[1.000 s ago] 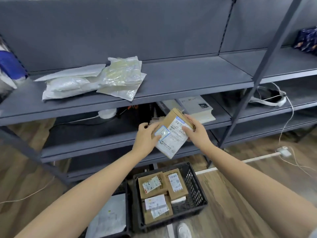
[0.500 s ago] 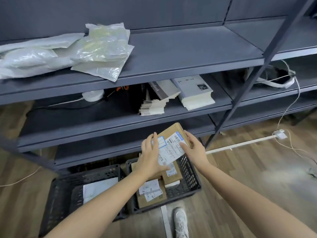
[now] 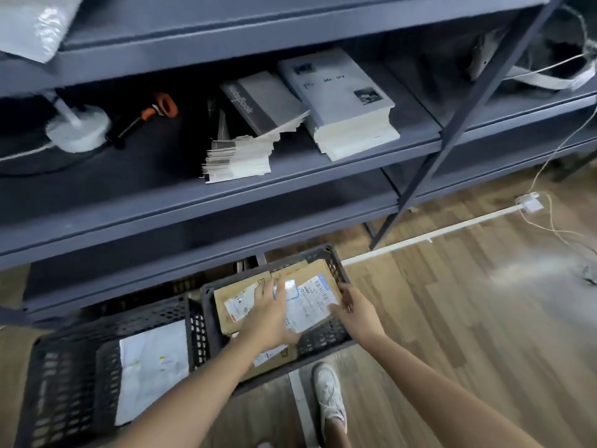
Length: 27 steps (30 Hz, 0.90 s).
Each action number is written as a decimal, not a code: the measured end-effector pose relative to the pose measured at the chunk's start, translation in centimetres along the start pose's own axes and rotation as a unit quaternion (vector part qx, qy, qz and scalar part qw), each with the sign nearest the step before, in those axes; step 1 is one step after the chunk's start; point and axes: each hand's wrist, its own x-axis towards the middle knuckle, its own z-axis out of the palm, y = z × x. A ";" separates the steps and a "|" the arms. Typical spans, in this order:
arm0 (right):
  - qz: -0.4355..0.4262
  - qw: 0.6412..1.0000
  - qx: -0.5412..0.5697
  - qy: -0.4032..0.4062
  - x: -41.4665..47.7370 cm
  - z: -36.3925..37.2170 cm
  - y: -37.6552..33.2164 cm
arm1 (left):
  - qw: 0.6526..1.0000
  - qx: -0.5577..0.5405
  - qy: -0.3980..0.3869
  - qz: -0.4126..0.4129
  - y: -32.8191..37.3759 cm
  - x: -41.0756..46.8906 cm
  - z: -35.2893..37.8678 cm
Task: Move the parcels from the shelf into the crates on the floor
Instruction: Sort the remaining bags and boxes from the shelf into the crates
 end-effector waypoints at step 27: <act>0.025 0.962 -0.095 -0.253 9.2 21.4 16.6 | 0.976 -0.048 -0.192 -0.087 -20.1 3.9 21.1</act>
